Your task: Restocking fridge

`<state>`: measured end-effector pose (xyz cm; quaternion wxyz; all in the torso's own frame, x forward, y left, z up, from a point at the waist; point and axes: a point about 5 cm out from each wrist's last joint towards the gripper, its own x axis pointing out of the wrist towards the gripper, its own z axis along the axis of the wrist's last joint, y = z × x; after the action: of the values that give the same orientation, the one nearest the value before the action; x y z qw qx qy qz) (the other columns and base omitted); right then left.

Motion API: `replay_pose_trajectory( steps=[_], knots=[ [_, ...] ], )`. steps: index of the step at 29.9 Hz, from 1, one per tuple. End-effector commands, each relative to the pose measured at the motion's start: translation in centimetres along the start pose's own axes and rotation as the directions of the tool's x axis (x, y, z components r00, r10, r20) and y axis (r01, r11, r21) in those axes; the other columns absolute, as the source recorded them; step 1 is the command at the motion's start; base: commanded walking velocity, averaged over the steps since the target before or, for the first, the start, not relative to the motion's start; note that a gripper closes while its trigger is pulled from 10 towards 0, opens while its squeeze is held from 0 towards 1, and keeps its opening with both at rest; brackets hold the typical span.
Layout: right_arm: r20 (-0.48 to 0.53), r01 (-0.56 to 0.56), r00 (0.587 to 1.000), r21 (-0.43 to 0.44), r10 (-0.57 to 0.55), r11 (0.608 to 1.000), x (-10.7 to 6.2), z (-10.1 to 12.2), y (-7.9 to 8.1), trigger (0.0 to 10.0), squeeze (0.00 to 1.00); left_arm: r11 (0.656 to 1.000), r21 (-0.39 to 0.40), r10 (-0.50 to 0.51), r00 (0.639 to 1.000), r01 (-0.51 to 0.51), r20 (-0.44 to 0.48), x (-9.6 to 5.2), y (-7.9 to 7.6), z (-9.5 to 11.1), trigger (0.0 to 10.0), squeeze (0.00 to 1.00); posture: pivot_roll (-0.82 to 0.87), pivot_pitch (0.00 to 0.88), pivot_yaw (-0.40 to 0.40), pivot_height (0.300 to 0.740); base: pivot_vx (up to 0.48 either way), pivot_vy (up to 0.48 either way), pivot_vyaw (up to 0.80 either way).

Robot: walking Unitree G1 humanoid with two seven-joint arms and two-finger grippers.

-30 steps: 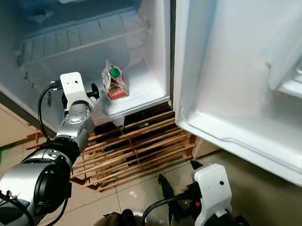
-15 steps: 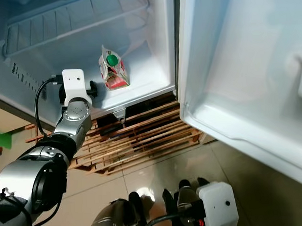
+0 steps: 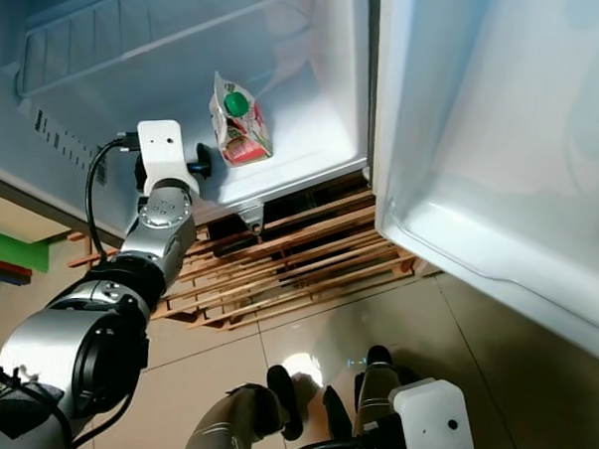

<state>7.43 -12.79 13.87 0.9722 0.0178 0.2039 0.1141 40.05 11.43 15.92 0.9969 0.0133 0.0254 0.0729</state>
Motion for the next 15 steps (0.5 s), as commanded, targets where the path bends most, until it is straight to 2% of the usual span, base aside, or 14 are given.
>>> replay_pose_trajectory(
  steps=[1,7,8,9,15],
  knots=[
    [0.022,-0.011,1.000,0.005,0.011,1.000,-0.5,0.4,0.6,10.0,0.12,0.991,-0.019,-0.135,0.987,0.134,-0.086,-1.0,-2.7,-1.8,10.0,0.00,-0.50,0.420,0.229,0.740,0.000,0.000,0.00],
    [0.014,-0.004,1.000,0.001,0.004,1.000,-0.9,0.2,0.7,10.0,0.12,0.975,-0.063,-0.214,0.976,0.211,-0.046,-1.3,-4.7,-0.7,10.0,0.00,-0.50,0.409,0.243,0.740,0.000,0.000,0.00],
    [0.014,-0.004,1.000,0.001,0.004,1.000,-0.9,0.2,0.7,10.0,0.12,0.975,-0.063,-0.214,0.976,0.211,-0.046,-1.3,-4.7,-0.7,10.0,0.00,-0.50,0.409,0.243,0.740,0.000,0.000,0.00],
    [0.010,0.006,1.000,0.001,-0.006,1.000,-0.9,0.1,0.6,10.0,0.11,0.966,-0.091,-0.248,0.968,0.244,-0.043,-1.6,-5.6,-0.6,10.0,0.00,-0.50,0.404,0.247,0.740,0.000,0.000,0.00],
    [0.011,0.010,1.000,-0.002,-0.010,1.000,-0.7,0.2,0.6,10.0,0.12,0.945,-0.121,-0.310,0.950,0.303,-0.038,-2.2,-7.3,-0.4,10.0,0.00,-0.50,0.390,0.250,0.740,0.000,0.000,0.00]
  ],
)
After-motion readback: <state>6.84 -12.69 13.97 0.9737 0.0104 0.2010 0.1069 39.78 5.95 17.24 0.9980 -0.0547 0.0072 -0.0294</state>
